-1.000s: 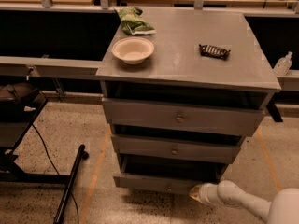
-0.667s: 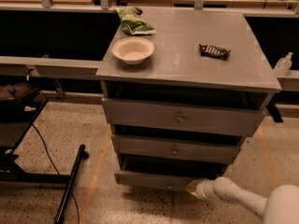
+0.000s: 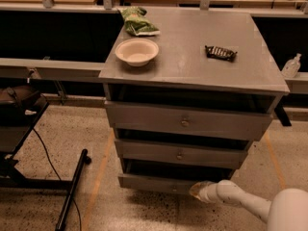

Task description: Close bottom drawer

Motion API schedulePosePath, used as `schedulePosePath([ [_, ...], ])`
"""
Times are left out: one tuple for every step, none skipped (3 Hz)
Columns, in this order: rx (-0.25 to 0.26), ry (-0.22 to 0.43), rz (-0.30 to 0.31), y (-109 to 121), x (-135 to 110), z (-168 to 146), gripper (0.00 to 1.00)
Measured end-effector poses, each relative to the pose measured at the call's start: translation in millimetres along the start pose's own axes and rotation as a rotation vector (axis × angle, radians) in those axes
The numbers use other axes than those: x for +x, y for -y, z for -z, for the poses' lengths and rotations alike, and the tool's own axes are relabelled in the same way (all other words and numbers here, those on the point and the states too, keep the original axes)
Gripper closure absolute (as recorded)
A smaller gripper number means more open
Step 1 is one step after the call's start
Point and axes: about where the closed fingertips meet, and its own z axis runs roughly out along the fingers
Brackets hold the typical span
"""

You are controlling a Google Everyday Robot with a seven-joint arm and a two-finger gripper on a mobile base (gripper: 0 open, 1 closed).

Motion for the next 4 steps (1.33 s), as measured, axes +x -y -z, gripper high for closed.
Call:
schedulePosePath([
  [0.000,0.000,0.000,-1,0,0,1.00],
  [0.016,0.008,0.018,10,-9,-6,1.00],
  [0.016,0.008,0.018,10,-9,-6,1.00],
  [0.024,0.014,0.029,16,-14,-9,1.00],
])
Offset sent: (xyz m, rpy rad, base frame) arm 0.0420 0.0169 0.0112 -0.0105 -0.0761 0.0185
